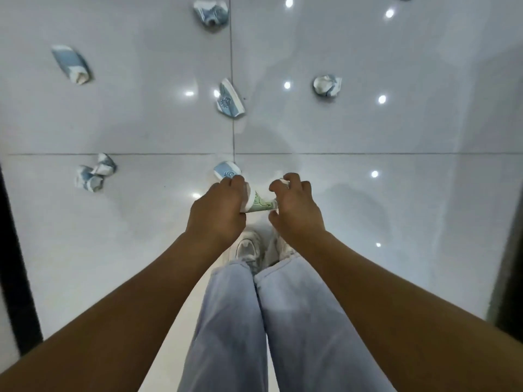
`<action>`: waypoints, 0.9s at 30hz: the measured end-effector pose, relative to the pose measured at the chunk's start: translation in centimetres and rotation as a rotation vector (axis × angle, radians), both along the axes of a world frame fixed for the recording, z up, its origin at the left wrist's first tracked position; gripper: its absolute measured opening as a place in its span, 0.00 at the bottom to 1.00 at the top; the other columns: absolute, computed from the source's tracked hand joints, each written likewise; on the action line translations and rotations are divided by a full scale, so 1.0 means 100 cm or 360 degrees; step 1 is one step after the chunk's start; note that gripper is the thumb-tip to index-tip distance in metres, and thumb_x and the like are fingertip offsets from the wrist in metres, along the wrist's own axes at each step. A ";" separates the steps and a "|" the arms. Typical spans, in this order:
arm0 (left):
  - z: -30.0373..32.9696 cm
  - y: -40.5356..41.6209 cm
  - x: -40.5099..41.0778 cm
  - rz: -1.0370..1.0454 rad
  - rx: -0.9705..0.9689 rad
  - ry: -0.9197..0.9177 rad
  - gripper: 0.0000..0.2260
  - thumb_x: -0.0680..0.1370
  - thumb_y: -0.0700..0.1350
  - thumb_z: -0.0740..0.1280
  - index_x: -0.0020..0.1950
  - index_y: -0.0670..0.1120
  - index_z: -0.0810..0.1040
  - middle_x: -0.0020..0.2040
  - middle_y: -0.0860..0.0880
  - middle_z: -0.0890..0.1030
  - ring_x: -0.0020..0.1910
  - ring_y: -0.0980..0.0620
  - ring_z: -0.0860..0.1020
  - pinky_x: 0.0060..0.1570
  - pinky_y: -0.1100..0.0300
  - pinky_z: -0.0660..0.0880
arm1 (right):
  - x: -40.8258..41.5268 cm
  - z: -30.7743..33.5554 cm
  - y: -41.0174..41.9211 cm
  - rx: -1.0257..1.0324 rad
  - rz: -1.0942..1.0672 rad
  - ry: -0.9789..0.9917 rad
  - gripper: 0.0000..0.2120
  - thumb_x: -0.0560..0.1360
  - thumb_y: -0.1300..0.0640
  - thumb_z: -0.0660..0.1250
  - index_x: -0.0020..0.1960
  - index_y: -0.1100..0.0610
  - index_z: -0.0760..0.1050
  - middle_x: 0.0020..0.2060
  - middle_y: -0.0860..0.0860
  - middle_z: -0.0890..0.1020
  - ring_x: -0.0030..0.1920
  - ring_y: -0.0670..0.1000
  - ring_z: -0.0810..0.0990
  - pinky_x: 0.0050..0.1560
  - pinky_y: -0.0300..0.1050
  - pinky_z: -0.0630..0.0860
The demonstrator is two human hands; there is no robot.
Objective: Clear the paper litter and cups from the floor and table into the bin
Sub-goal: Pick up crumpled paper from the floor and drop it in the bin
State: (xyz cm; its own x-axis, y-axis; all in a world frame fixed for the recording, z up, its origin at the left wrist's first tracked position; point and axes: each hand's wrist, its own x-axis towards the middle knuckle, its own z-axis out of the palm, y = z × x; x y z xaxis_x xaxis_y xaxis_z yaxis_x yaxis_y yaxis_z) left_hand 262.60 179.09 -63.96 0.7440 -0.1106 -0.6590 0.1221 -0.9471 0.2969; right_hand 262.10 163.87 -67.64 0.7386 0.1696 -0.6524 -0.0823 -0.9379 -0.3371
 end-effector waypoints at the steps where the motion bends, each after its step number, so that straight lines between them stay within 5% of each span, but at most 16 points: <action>1: 0.024 -0.001 0.004 0.0035 -0.0031 0.0001 0.13 0.73 0.39 0.64 0.56 0.44 0.68 0.51 0.47 0.74 0.46 0.47 0.72 0.37 0.56 0.67 | 0.004 0.025 0.002 0.0019 -0.0009 -0.0004 0.18 0.74 0.62 0.65 0.64 0.55 0.70 0.69 0.53 0.64 0.65 0.55 0.64 0.47 0.47 0.78; 6: 0.140 0.005 0.019 0.0125 -0.0082 -0.0050 0.14 0.72 0.36 0.64 0.57 0.42 0.68 0.52 0.44 0.74 0.42 0.48 0.72 0.38 0.59 0.65 | 0.025 0.147 0.010 -0.0011 0.0148 -0.0111 0.15 0.76 0.58 0.65 0.62 0.54 0.71 0.69 0.52 0.63 0.66 0.54 0.64 0.46 0.45 0.76; 11: 0.248 0.018 0.020 0.0126 -0.0087 -0.0118 0.30 0.74 0.36 0.65 0.73 0.50 0.59 0.56 0.44 0.72 0.51 0.46 0.75 0.44 0.56 0.74 | 0.032 0.256 0.029 -0.0060 0.0292 -0.0230 0.18 0.75 0.57 0.67 0.65 0.53 0.71 0.70 0.52 0.62 0.67 0.54 0.63 0.50 0.47 0.78; 16: 0.336 0.035 -0.010 0.0245 0.0085 -0.0154 0.20 0.74 0.36 0.64 0.64 0.45 0.67 0.56 0.44 0.71 0.50 0.46 0.75 0.40 0.57 0.70 | 0.023 0.346 0.048 -0.0046 0.0544 -0.0298 0.21 0.74 0.62 0.65 0.66 0.53 0.69 0.69 0.53 0.63 0.66 0.56 0.63 0.45 0.47 0.75; 27: 0.455 0.017 -0.220 0.0966 0.0389 -0.0083 0.18 0.72 0.33 0.64 0.60 0.43 0.67 0.58 0.45 0.70 0.57 0.46 0.71 0.41 0.57 0.67 | -0.084 0.476 0.058 0.0036 0.1383 -0.0352 0.28 0.73 0.65 0.65 0.70 0.53 0.62 0.64 0.53 0.67 0.62 0.56 0.66 0.44 0.46 0.74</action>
State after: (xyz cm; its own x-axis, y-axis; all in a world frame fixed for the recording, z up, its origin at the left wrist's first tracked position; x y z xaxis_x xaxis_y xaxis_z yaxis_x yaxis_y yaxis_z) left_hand 240.59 180.80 -18.45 0.6587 0.4875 -0.5731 0.6474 -0.7554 0.1016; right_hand 253.68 169.65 -20.08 0.4519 0.7388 -0.5000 0.7229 -0.6317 -0.2800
